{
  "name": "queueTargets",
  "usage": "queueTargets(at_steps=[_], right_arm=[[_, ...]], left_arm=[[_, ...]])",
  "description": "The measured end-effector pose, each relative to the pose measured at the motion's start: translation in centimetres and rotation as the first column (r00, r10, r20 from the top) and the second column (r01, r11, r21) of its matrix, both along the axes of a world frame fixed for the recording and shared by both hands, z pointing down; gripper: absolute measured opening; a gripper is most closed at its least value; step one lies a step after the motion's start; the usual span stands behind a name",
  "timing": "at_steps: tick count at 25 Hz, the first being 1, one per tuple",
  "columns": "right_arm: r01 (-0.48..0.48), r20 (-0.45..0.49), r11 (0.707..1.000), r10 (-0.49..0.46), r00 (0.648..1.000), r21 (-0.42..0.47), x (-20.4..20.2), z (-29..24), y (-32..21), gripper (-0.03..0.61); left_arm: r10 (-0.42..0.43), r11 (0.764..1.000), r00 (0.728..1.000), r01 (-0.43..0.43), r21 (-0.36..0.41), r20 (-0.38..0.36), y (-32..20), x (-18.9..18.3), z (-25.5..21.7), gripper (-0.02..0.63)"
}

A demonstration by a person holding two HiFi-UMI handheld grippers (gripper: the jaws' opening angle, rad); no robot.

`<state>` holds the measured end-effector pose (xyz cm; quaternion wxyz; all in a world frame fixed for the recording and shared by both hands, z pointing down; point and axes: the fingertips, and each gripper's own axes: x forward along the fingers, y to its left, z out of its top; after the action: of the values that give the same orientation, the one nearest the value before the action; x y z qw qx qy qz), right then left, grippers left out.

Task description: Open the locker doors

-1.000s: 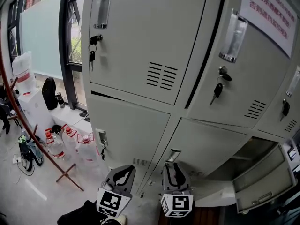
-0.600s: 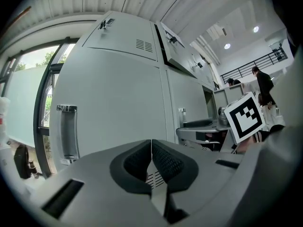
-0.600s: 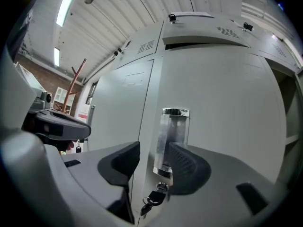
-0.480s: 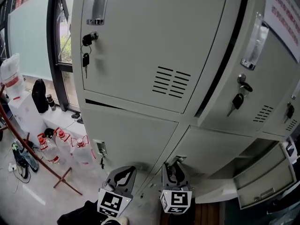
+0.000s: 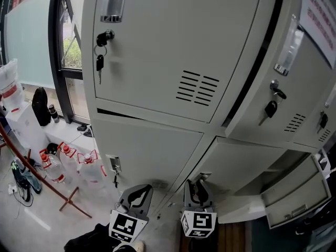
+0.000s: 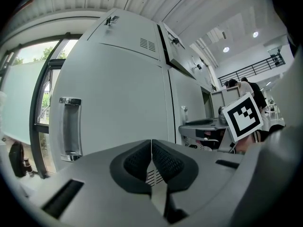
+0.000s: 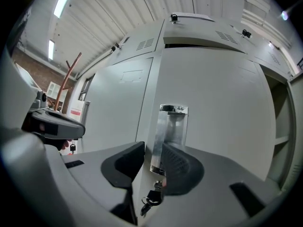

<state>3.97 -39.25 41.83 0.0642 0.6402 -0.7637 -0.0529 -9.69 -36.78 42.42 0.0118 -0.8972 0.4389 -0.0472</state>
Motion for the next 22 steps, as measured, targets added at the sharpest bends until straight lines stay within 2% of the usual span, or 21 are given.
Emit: queueTargets(at_steps=[12,22], right_arm=[[-0.011,0.005,1.000,0.011,1.000,-0.003,0.0,0.1,3.4,0.132],[0.014,0.006,1.000,-0.013,1.000,-0.008,0.9,0.2,8.4,0.140]], left_arm=[[0.052,0.999,0.999,-0.052,-0.013,-0.003,2.3,0.6,0.9,0.026],[0.072,0.997,0.997,-0.072,0.002,-0.002,6.4,2.8,0.1,0.026]])
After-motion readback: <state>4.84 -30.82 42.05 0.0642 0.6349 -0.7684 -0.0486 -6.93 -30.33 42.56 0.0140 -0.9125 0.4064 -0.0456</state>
